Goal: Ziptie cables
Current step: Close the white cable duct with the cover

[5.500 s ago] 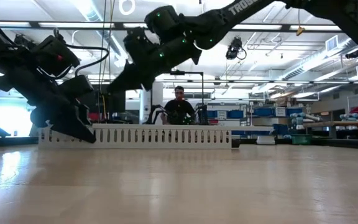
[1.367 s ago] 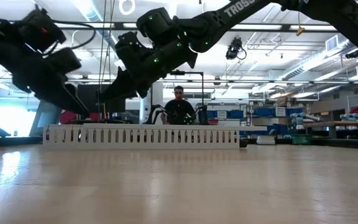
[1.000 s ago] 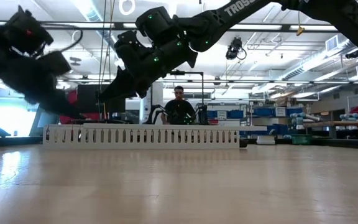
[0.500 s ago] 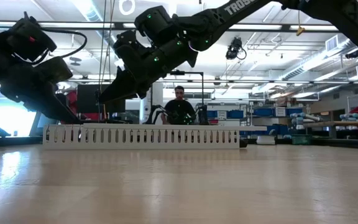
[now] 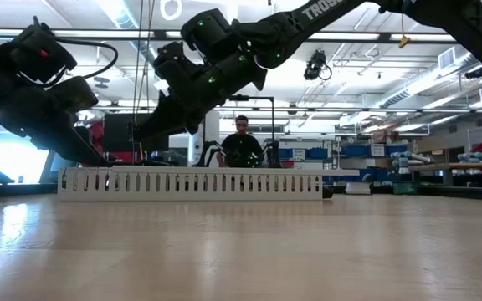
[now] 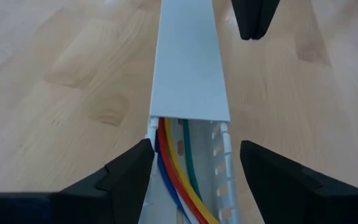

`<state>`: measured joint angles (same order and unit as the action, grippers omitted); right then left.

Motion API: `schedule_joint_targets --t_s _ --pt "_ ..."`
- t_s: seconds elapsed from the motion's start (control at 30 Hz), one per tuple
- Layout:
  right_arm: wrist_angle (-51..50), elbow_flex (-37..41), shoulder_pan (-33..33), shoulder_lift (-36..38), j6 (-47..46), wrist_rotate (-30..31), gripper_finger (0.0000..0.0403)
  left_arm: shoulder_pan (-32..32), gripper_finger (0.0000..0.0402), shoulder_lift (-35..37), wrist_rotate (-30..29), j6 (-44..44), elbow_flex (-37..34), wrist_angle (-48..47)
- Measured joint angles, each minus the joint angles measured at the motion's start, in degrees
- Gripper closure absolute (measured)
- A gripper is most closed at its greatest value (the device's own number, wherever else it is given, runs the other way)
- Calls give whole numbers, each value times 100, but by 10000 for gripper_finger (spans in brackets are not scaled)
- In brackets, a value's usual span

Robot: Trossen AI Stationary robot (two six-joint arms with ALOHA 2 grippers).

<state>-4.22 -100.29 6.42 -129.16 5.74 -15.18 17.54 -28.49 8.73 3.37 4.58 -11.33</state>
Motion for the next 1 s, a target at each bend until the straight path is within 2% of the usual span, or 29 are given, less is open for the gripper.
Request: schedule_joint_targets --t_s 0.27,0.5,0.67,0.83,1.0 --pt "-591 0 81 0 -211 3 403 -2 147 -200 -9 334 -1 61" --pt "-682 0 152 40 -160 59 403 -2 149 -800 -23 165 -1 768" --pt "-728 166 240 268 -86 159 403 -5 149 -1342 -328 156 13 1206" --pt "-969 914 317 948 -7 613 403 -4 149 -1955 -460 144 14 1940" --pt "-450 2500 337 2195 -225 1148 403 -4 149 -2610 -533 69 322 2021"
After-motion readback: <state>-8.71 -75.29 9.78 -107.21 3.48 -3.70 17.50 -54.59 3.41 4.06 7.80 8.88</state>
